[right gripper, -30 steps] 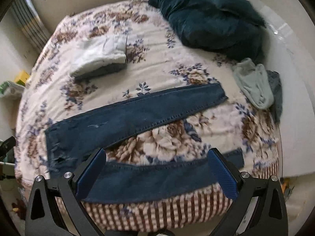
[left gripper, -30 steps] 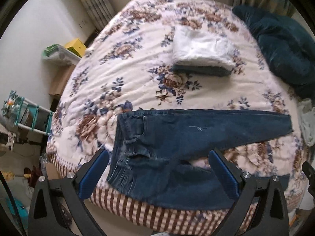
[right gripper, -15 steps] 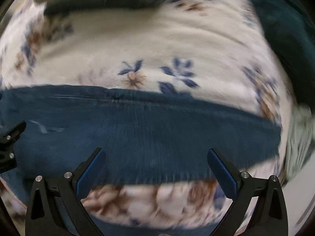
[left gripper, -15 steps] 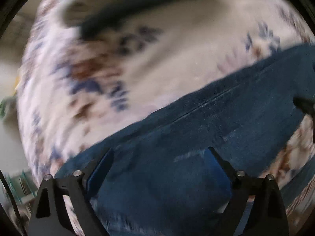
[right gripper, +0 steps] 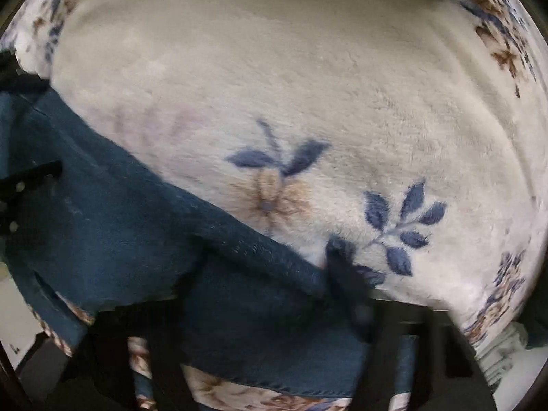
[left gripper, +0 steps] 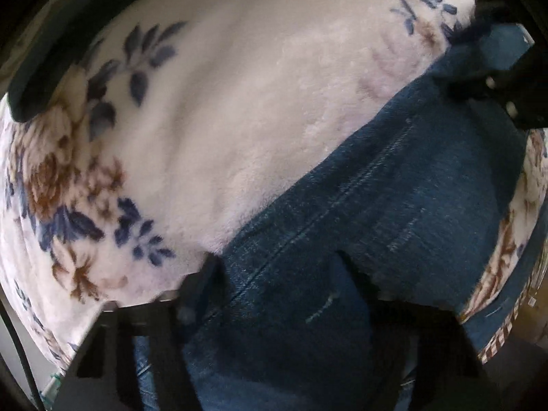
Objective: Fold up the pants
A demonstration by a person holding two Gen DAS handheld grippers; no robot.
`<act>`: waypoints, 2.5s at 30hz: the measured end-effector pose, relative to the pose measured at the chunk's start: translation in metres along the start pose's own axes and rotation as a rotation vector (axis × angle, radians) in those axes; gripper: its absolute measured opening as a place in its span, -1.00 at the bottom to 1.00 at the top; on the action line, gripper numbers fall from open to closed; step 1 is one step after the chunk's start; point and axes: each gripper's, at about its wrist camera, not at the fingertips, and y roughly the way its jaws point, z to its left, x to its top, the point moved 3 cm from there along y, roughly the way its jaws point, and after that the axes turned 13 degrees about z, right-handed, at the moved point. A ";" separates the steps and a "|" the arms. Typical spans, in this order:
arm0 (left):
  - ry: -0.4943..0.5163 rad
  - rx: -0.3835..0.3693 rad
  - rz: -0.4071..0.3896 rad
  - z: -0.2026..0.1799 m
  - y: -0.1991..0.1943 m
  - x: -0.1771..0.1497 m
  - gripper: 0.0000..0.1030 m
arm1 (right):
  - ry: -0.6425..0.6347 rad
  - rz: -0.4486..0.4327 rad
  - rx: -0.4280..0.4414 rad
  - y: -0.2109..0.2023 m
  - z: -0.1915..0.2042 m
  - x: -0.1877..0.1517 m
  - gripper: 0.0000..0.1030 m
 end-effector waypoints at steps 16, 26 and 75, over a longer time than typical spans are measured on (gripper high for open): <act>-0.461 -0.289 -0.197 -0.049 -0.109 -0.178 -0.84 | 0.276 -0.196 0.346 -0.012 0.018 -0.146 -0.82; -0.684 -0.386 -0.048 -0.143 0.046 -0.256 -0.82 | 0.350 0.027 0.482 0.113 0.148 -0.271 -0.81; -0.934 -0.276 -0.139 -0.187 0.035 -0.314 0.59 | 0.890 -0.205 0.275 0.072 -0.087 -0.171 -0.78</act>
